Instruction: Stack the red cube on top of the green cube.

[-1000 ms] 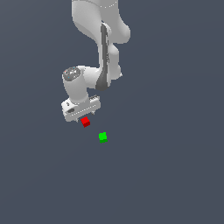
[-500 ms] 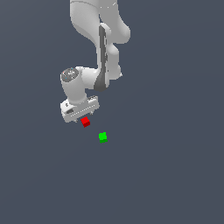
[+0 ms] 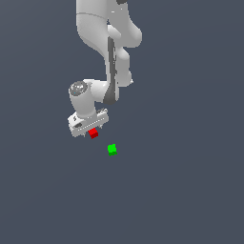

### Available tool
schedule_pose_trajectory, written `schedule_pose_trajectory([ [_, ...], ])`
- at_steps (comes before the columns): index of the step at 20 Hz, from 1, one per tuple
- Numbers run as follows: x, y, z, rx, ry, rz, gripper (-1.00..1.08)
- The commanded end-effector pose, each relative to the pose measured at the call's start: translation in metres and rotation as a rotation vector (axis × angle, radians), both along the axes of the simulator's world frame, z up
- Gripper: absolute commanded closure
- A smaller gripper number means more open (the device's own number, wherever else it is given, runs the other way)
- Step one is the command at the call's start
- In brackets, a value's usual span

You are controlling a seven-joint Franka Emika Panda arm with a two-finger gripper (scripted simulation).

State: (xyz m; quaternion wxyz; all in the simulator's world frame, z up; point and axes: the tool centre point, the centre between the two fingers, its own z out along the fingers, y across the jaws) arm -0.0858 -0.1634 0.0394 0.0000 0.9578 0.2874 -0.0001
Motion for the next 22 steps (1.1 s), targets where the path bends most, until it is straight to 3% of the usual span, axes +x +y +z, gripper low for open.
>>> schedule_pose_trajectory([
  [1,-0.0001,-0.0001,-0.0104,0.000,0.000,0.001,-0.92],
  [7,0.0009,-0.0002,-0.0195,0.000,0.000,0.002,-0.92],
  [8,0.0009,-0.0002,-0.0195,0.000,0.000,0.002,1.08],
  [22,0.0008,-0.0005,-0.0150,0.000,0.000,0.001,1.08],
])
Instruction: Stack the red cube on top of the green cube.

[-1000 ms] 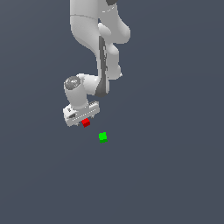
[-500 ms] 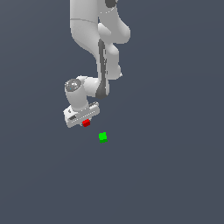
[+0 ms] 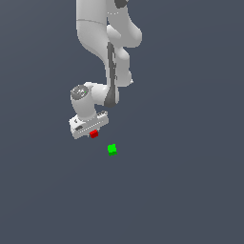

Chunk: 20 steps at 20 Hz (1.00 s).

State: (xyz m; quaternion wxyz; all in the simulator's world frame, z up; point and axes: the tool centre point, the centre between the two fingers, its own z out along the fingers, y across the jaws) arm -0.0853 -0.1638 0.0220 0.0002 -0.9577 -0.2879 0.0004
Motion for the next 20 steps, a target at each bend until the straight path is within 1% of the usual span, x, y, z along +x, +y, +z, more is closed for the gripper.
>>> schedule_pose_trajectory([
  [1,0.000,0.000,0.005,0.000,-0.001,0.000,1.08],
  [6,0.000,0.000,0.025,0.000,-0.001,0.000,1.08],
  [14,-0.001,0.000,0.075,0.000,-0.001,0.000,1.08],
  [20,0.000,0.000,0.093,0.000,-0.001,0.000,1.08],
])
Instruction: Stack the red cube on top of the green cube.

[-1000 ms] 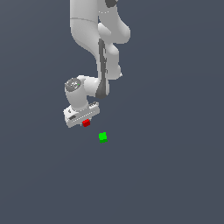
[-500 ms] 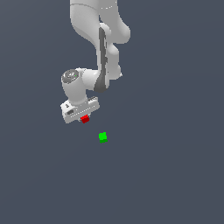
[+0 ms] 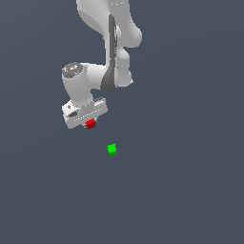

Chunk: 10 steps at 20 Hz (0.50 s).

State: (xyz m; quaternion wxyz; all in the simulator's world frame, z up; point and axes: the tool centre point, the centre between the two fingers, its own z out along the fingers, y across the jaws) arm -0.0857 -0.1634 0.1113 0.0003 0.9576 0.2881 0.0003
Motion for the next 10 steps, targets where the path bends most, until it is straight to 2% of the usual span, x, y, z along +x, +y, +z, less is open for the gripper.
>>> schedule_pose_trajectory([
  [1,0.000,0.000,0.005,0.000,0.001,0.000,1.08],
  [6,0.002,0.003,0.002,0.000,0.000,0.000,1.08],
  [10,0.012,0.014,-0.003,0.000,0.000,0.000,1.08],
])
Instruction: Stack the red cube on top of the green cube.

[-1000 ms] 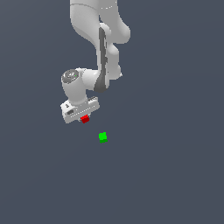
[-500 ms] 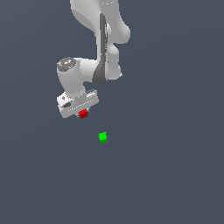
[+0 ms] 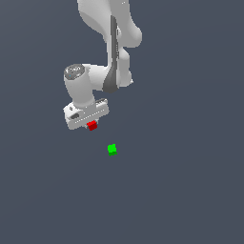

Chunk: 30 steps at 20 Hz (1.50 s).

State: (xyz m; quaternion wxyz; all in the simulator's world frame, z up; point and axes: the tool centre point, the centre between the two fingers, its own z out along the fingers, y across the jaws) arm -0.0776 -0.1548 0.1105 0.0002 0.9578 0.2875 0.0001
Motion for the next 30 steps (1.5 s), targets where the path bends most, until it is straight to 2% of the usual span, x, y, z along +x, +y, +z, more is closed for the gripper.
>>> schedule_pose_trajectory([
  [1,0.008,0.009,-0.004,0.001,0.000,0.001,1.08],
  [15,0.080,0.086,-0.037,0.001,0.000,0.001,1.08],
  [20,0.094,0.099,-0.043,0.000,0.000,0.001,1.08],
  [26,0.099,0.103,-0.045,0.000,0.000,0.001,1.08],
  [27,0.099,0.103,-0.045,0.000,0.000,0.001,-0.92],
  [30,0.099,0.103,-0.045,0.000,0.000,0.001,-0.92],
])
